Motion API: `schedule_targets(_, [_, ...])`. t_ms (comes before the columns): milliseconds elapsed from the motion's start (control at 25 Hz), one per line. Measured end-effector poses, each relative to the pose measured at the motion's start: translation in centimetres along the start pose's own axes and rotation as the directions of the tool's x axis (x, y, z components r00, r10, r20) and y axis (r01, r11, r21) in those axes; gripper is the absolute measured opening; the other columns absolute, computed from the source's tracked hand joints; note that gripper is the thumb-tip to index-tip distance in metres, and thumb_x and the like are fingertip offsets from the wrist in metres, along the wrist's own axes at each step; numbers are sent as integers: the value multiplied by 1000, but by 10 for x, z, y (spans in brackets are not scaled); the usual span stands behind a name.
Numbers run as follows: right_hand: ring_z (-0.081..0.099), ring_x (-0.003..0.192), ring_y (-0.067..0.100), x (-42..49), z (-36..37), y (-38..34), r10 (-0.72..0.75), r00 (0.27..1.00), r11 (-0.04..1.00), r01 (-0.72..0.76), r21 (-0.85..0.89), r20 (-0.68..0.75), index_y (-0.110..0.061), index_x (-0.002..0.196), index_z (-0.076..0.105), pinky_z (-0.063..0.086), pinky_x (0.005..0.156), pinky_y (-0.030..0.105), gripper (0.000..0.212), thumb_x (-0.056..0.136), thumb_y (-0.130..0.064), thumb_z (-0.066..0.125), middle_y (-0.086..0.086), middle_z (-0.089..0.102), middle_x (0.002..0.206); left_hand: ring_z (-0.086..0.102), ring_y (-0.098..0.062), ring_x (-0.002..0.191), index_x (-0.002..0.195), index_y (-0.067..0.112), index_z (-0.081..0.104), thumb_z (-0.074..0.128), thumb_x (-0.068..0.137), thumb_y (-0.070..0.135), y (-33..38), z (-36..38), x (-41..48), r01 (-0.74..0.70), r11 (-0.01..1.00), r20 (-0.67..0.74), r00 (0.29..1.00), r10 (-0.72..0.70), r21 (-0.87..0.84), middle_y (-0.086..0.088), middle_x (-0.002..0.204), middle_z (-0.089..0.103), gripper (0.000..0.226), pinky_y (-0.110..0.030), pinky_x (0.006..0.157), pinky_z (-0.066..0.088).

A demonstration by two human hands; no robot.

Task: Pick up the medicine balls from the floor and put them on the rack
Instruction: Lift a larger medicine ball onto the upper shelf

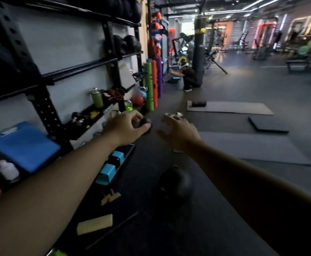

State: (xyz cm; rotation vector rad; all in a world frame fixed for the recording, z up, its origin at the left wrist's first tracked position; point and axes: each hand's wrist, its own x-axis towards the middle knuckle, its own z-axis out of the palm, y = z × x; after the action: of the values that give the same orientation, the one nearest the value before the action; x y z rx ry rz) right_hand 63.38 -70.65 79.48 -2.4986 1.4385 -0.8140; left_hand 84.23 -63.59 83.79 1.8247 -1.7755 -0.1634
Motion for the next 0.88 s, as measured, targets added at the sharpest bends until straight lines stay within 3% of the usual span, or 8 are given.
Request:
schedule_targets(80, [54,127,33,-53,-22,71,96,995,994,-94,-53,40,-32,141,54,47,99,46,65,87,-69,58,6,59,141,68,-14,87,96,41,63,56,65,83,49,59,-10,-36,999,50,998,38,-34,13,99,71,53,-31,78,53])
schedule_targets(240, [56,123,31,-169,-40,194,221,967,974,-212,-78,130,-37,142,50,49,97,49,81,77,-85,42,4,61,138,67,-19,97,111,32,70,60,67,81,127,187,-49,1,994,156,988,17,-113,8,107,69,67,-33,86,52])
schedule_targets(360, [53,128,32,-251,-19,267,310,928,949,-291,-117,206,-39,143,47,44,100,52,81,78,-87,43,3,59,142,69,-24,102,111,29,69,74,78,66,165,287,-95,92,979,299,953,-34,-180,4,109,67,50,-34,86,51])
schedule_targets(440, [52,130,32,-298,4,301,369,886,930,-348,-121,282,-40,144,45,43,101,53,78,80,-85,47,3,56,144,66,-20,101,116,31,67,70,79,70,180,337,-128,128,979,407,912,-53,-160,8,113,66,55,-36,86,51])
schedule_targets(720, [46,135,33,-434,109,396,576,663,811,-533,-239,478,-44,147,37,41,104,57,80,79,-86,44,2,49,150,60,-21,122,138,31,60,68,91,67,147,498,-202,161,987,695,707,-134,27,5,136,59,60,-45,99,54])
schedule_targets(880, [41,139,36,-491,184,448,657,533,740,-594,-317,534,-47,150,28,41,103,61,96,69,-98,39,0,43,154,55,-23,133,144,33,56,66,90,70,102,607,-232,267,960,781,582,-227,79,2,146,55,66,-51,108,51])
